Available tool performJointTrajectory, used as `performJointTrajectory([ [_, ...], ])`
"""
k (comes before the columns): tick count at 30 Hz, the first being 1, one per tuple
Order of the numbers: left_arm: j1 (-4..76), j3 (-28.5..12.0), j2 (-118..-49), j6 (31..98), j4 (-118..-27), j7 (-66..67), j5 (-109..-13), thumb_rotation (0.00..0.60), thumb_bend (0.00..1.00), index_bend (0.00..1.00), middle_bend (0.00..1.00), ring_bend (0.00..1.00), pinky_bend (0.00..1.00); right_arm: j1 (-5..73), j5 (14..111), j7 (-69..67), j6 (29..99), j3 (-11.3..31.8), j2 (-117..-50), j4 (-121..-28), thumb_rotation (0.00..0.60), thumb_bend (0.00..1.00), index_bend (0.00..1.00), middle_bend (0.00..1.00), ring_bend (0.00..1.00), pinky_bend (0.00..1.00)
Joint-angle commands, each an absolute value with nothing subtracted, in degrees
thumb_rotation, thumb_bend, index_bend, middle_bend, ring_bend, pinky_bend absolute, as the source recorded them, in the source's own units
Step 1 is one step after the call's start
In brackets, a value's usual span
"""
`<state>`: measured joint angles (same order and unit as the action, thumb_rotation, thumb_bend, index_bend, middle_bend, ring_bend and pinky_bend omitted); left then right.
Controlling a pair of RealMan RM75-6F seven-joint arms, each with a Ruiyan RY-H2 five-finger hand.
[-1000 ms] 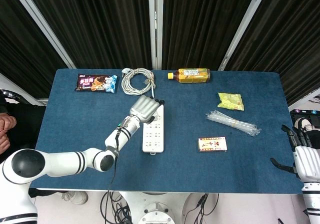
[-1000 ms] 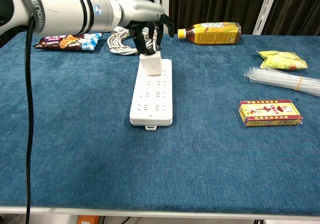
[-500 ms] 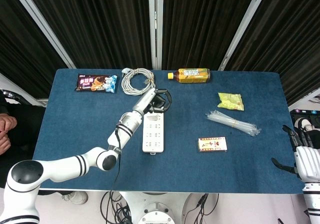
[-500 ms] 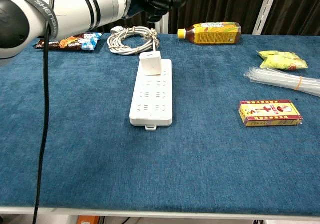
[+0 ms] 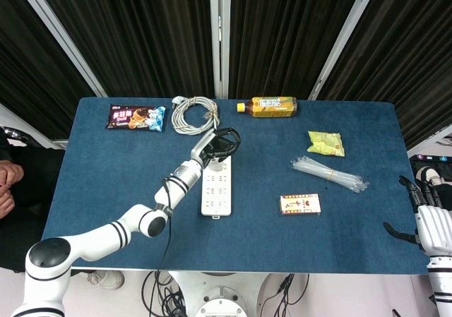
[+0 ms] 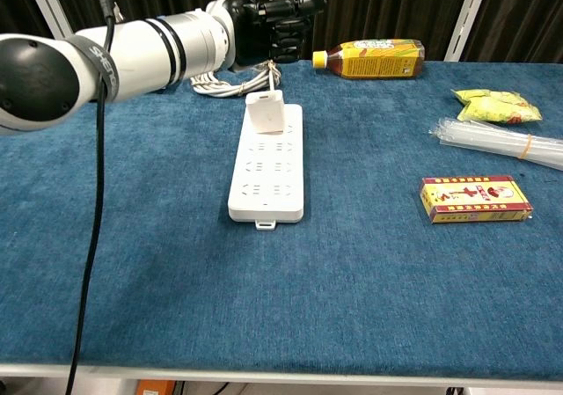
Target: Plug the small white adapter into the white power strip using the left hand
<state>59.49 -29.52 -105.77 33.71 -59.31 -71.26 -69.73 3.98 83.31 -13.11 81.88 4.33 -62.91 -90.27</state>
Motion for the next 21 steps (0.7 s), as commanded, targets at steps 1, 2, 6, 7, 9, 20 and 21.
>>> performJointTrajectory([
  [1, 59.8, -28.7, -107.4, 33.8, -57.0, -73.9, -72.2, 0.6, 0.7, 0.87, 0.94, 0.87, 0.9, 3.9, 83.3, -13.0, 81.9, 4.3, -62.9, -90.3, 0.6, 0.08, 0.0, 0.14, 0.0, 0.0],
  [2, 59.9, -28.5, -107.6, 33.9, -56.6, -74.5, -72.7, 0.6, 0.7, 0.87, 0.94, 0.87, 0.89, 3.9, 83.2, -13.0, 81.9, 4.3, -62.8, -90.4, 0.6, 0.08, 0.0, 0.14, 0.0, 0.0],
  [6, 60.4, -27.2, -108.6, 34.9, -55.0, -76.3, -75.0, 0.6, 0.7, 0.87, 0.94, 0.87, 0.9, 3.8, 83.2, -12.8, 82.0, 4.3, -62.7, -90.6, 0.6, 0.08, 0.0, 0.14, 0.0, 0.0],
  [7, 60.5, -26.9, -108.8, 35.2, -54.7, -76.7, -75.4, 0.6, 0.7, 0.87, 0.94, 0.87, 0.89, 3.8, 83.2, -12.7, 82.0, 4.3, -62.7, -90.6, 0.6, 0.08, 0.0, 0.14, 0.0, 0.0],
  [9, 60.8, -26.1, -109.2, 35.7, -53.9, -77.3, -76.5, 0.6, 0.7, 0.87, 0.94, 0.87, 0.89, 3.7, 83.1, -12.7, 82.0, 4.3, -62.7, -90.6, 0.6, 0.08, 0.0, 0.14, 0.0, 0.0],
  [20, 61.7, -23.0, -110.0, 37.5, -50.9, -81.7, -79.2, 0.6, 0.7, 0.87, 0.94, 0.87, 0.89, 3.8, 82.9, -12.7, 81.7, 4.3, -62.8, -90.6, 0.6, 0.08, 0.0, 0.14, 0.0, 0.0],
  [21, 61.7, -22.8, -110.1, 37.6, -50.7, -82.0, -79.2, 0.6, 0.7, 0.87, 0.94, 0.87, 0.89, 3.8, 82.9, -12.6, 81.7, 4.3, -62.8, -90.6, 0.6, 0.08, 0.0, 0.14, 0.0, 0.0],
])
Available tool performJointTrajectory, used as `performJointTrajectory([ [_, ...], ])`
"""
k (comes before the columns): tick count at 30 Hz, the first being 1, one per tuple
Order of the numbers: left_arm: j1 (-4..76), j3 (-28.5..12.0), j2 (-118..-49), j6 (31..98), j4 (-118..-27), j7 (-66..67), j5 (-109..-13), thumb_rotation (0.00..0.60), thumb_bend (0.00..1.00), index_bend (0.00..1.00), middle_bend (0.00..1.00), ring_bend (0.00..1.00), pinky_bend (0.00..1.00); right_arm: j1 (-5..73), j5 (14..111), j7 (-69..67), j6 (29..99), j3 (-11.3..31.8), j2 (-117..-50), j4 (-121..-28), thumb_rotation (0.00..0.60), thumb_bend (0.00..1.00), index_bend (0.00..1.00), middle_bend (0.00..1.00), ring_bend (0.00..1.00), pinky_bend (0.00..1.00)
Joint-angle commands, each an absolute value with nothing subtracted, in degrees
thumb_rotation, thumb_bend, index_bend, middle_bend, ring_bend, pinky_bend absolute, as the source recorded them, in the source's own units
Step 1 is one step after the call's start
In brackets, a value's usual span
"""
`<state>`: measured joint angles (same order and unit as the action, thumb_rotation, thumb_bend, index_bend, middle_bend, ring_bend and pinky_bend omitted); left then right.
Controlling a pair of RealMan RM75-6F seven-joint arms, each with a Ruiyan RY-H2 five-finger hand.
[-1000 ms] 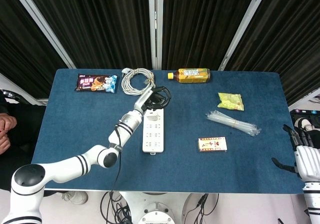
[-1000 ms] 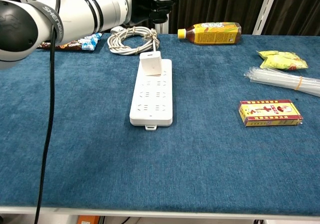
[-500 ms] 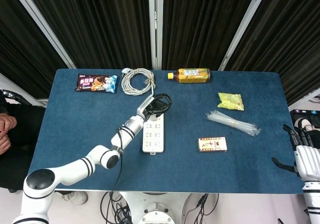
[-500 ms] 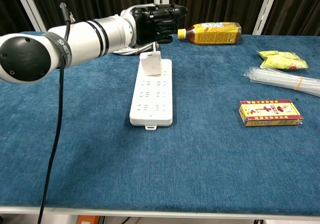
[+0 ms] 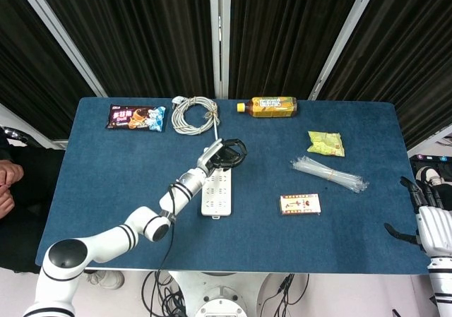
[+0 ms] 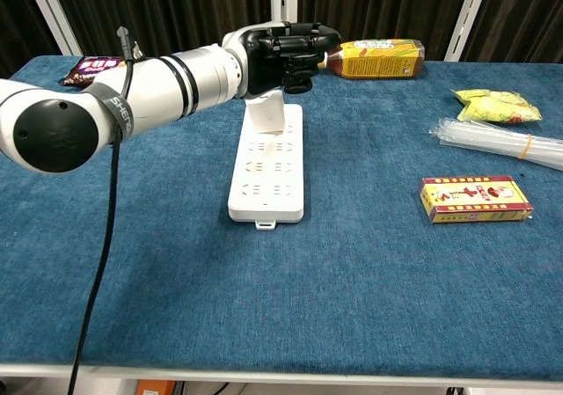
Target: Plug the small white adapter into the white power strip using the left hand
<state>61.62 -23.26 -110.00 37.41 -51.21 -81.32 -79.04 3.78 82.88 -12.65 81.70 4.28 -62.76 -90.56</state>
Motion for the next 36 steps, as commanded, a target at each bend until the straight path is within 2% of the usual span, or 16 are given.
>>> performJointTrajectory([
  [1, 61.7, -22.7, -110.2, 37.7, -50.5, -82.3, -79.2, 0.6, 0.7, 0.87, 0.94, 0.87, 0.89, 3.8, 82.9, -12.6, 81.7, 4.3, -62.8, -90.6, 0.6, 0.08, 0.0, 0.14, 0.0, 0.0],
  [16, 61.8, -20.1, -111.1, 38.8, -47.8, -86.5, -80.0, 0.6, 0.7, 0.87, 0.94, 0.87, 0.89, 3.9, 82.7, -11.6, 81.5, 4.3, -62.6, -91.3, 0.6, 0.08, 0.0, 0.14, 0.0, 0.0],
  [36, 63.1, -18.7, -112.4, 38.8, -45.8, -88.3, -79.9, 0.6, 0.7, 0.87, 0.94, 0.87, 0.88, 3.5, 82.6, -11.3, 81.9, 4.3, -62.4, -91.7, 0.6, 0.08, 0.0, 0.14, 0.0, 0.0],
])
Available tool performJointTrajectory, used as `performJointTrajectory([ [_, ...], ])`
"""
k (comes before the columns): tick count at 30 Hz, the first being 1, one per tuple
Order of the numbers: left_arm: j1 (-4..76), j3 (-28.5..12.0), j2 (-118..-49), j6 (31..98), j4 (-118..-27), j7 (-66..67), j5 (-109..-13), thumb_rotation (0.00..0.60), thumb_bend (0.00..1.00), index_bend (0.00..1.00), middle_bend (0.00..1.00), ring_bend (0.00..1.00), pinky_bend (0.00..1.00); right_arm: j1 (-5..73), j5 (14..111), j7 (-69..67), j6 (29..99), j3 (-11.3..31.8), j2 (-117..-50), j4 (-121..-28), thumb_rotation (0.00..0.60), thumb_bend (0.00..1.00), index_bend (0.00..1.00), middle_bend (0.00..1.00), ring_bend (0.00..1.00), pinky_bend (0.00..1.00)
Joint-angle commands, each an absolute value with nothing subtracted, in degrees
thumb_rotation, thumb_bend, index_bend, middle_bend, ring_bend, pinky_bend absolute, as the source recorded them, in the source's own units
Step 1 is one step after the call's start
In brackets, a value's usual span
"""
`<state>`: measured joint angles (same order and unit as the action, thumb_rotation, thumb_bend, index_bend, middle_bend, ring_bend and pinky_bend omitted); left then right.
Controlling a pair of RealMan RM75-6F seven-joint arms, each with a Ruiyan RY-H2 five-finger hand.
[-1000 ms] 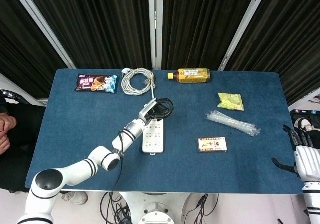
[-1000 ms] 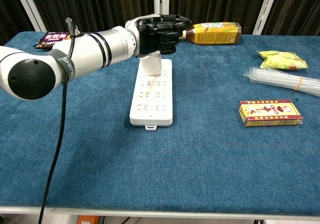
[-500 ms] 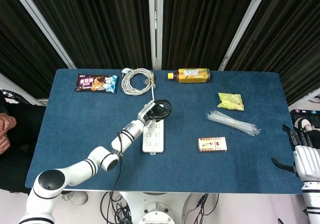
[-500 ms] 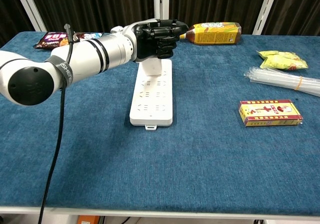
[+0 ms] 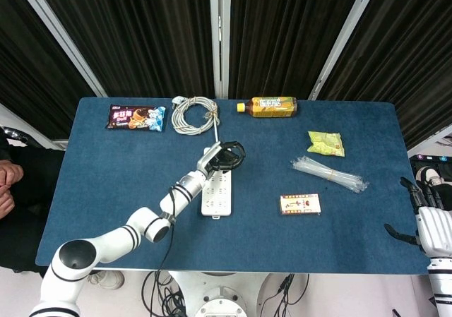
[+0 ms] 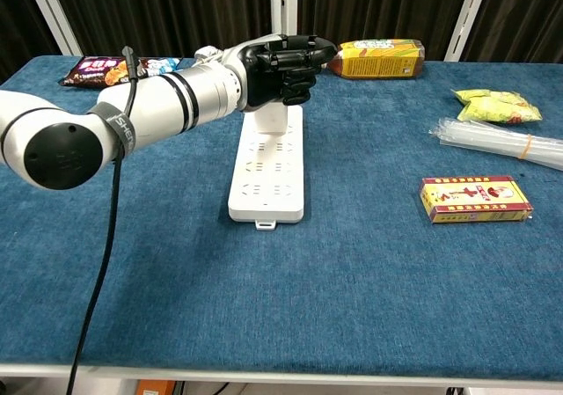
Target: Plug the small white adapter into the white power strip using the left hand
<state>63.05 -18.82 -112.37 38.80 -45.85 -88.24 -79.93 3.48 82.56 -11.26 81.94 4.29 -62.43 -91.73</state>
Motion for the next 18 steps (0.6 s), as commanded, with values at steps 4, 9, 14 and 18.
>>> performJointTrajectory([
  [4, 63.2, -18.5, -112.6, 38.7, -45.6, -88.5, -80.0, 0.6, 0.7, 0.87, 0.94, 0.87, 0.88, 3.5, 82.6, -11.3, 81.9, 4.3, -62.4, -91.7, 0.6, 0.08, 0.0, 0.14, 0.0, 0.0],
  [9, 63.4, -18.2, -112.9, 38.6, -45.2, -88.9, -80.0, 0.6, 0.7, 0.87, 0.94, 0.87, 0.88, 3.5, 82.4, -11.2, 81.8, 4.3, -62.4, -91.8, 0.6, 0.08, 0.0, 0.14, 0.0, 0.0],
  [14, 63.5, -17.8, -112.9, 38.1, -44.8, -89.6, -80.1, 0.6, 0.7, 0.87, 0.94, 0.87, 0.88, 3.5, 82.4, -11.2, 81.8, 4.4, -62.4, -91.8, 0.6, 0.08, 0.0, 0.14, 0.0, 0.0],
  [18, 63.5, -17.8, -113.0, 38.3, -44.6, -90.0, -80.0, 0.6, 0.7, 0.87, 0.94, 0.87, 0.88, 3.5, 82.4, -11.1, 81.8, 4.4, -62.4, -91.9, 0.6, 0.08, 0.0, 0.14, 0.0, 0.0],
])
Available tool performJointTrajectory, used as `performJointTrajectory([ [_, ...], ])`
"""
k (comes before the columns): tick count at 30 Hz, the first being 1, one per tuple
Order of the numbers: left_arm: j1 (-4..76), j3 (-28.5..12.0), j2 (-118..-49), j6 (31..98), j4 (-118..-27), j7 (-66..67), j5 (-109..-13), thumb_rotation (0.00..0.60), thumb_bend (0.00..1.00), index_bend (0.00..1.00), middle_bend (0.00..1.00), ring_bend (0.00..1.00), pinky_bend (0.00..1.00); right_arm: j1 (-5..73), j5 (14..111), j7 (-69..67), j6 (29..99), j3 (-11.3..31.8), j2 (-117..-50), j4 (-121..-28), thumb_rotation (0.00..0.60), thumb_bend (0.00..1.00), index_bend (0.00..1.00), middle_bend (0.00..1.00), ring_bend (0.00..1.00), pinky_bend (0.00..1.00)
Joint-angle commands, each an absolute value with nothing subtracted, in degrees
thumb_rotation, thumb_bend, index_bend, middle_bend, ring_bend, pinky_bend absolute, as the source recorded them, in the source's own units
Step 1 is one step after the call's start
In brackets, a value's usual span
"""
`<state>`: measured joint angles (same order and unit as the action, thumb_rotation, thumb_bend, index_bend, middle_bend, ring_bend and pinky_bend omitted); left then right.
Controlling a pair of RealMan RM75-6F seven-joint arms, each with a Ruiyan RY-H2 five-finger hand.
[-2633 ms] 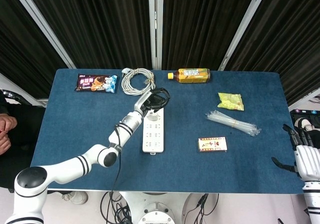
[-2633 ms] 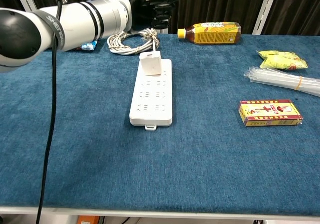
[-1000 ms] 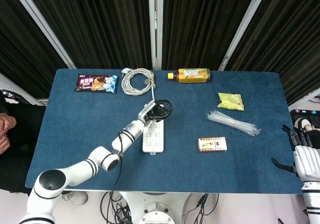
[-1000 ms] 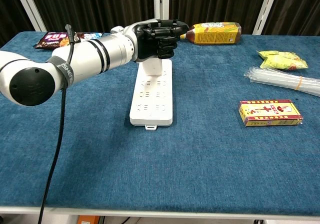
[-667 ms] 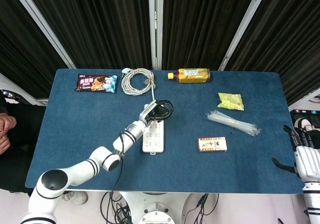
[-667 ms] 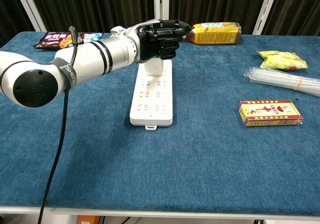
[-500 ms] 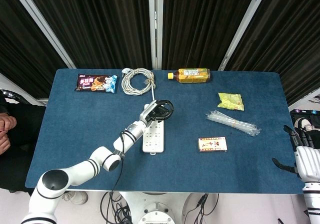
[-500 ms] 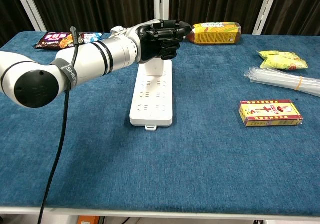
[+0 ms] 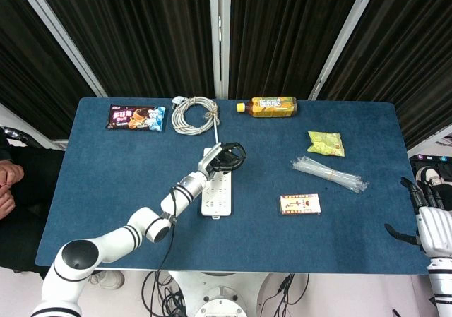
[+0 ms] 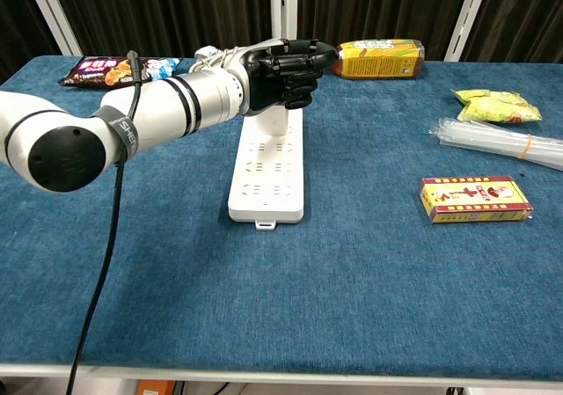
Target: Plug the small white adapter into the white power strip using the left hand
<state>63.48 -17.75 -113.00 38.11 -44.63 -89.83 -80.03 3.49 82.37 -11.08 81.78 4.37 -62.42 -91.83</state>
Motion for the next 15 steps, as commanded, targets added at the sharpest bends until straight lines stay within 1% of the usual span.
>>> performJointTrajectory([
  [1, 63.4, -17.9, -113.0, 38.5, -44.6, -90.0, -80.0, 0.6, 0.7, 0.87, 0.94, 0.87, 0.88, 3.5, 82.4, -11.1, 81.8, 4.4, -62.4, -91.9, 0.6, 0.08, 0.0, 0.14, 0.0, 0.0],
  [8, 62.7, -18.5, -110.0, 42.4, -48.1, -89.1, -81.0, 0.6, 0.7, 0.87, 0.93, 0.86, 0.88, 3.4, 82.6, -11.3, 82.1, 4.4, -62.3, -91.9, 0.6, 0.08, 0.0, 0.14, 0.0, 0.0],
  [11, 61.7, -18.7, -107.1, 45.8, -51.4, -86.6, -82.0, 0.6, 0.7, 0.83, 0.89, 0.82, 0.86, 3.4, 82.9, -11.5, 82.2, 4.4, -62.2, -91.9, 0.6, 0.08, 0.0, 0.14, 0.0, 0.0],
  [13, 60.7, -18.8, -104.3, 48.3, -54.0, -83.9, -82.6, 0.6, 0.69, 0.77, 0.83, 0.77, 0.8, 3.4, 83.1, -11.6, 82.3, 4.4, -62.1, -91.9, 0.6, 0.08, 0.0, 0.14, 0.0, 0.0],
  [14, 60.0, -18.9, -102.5, 49.7, -55.8, -82.1, -82.8, 0.6, 0.69, 0.74, 0.8, 0.73, 0.76, 3.5, 83.4, -11.6, 82.4, 4.4, -62.0, -91.9, 0.6, 0.08, 0.0, 0.14, 0.0, 0.0],
  [15, 59.3, -18.8, -101.0, 50.8, -57.0, -80.6, -83.1, 0.6, 0.68, 0.69, 0.75, 0.68, 0.7, 3.5, 83.5, -11.7, 82.4, 4.4, -61.9, -91.9, 0.6, 0.08, 0.0, 0.14, 0.0, 0.0],
])
